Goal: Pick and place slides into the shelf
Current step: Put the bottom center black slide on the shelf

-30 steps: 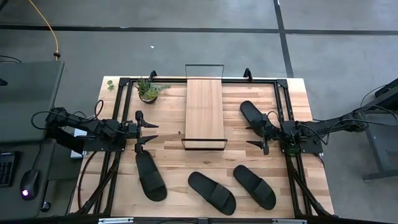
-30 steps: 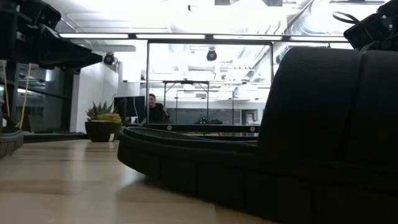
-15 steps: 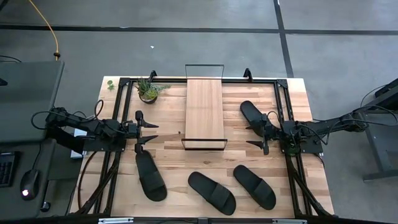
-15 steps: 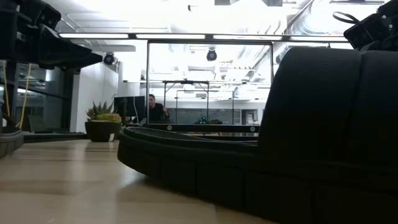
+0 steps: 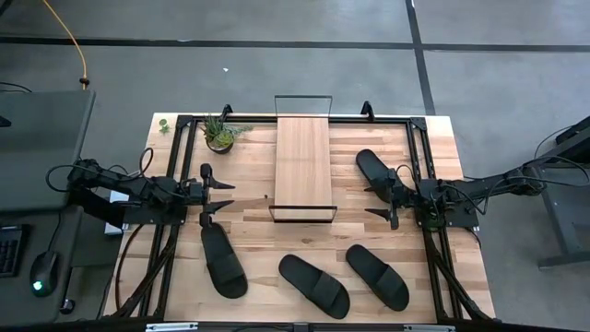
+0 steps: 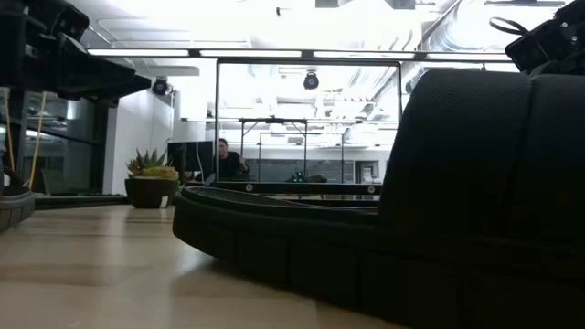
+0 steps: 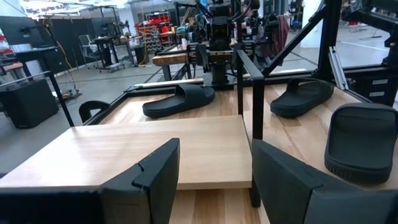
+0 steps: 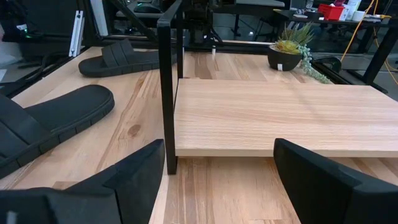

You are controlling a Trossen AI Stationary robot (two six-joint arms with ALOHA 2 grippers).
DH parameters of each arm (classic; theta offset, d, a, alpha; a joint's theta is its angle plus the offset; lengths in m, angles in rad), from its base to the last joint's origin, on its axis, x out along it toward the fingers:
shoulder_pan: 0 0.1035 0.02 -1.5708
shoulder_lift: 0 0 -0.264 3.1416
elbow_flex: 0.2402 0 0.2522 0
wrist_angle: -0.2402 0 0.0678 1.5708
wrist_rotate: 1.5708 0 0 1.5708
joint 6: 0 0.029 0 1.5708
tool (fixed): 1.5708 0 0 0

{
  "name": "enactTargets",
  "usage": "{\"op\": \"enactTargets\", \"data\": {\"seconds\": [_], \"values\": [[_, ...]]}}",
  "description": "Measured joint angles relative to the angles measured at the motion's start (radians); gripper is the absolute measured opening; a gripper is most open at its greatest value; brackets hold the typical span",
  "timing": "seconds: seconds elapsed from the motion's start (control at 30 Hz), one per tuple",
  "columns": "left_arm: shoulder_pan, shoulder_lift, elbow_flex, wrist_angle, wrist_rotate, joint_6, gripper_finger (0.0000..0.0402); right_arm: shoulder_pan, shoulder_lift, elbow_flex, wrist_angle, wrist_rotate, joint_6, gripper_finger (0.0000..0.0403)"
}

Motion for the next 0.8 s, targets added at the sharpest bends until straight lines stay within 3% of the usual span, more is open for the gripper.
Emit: {"op": "enactTargets", "data": {"seconds": [0.8], "values": [[0.000, 0.000, 0.000, 0.095, -0.006, 0.052, 0.0184, 0.000, 0.000, 0.000, 0.000, 0.000, -0.048, 0.0293]]}}
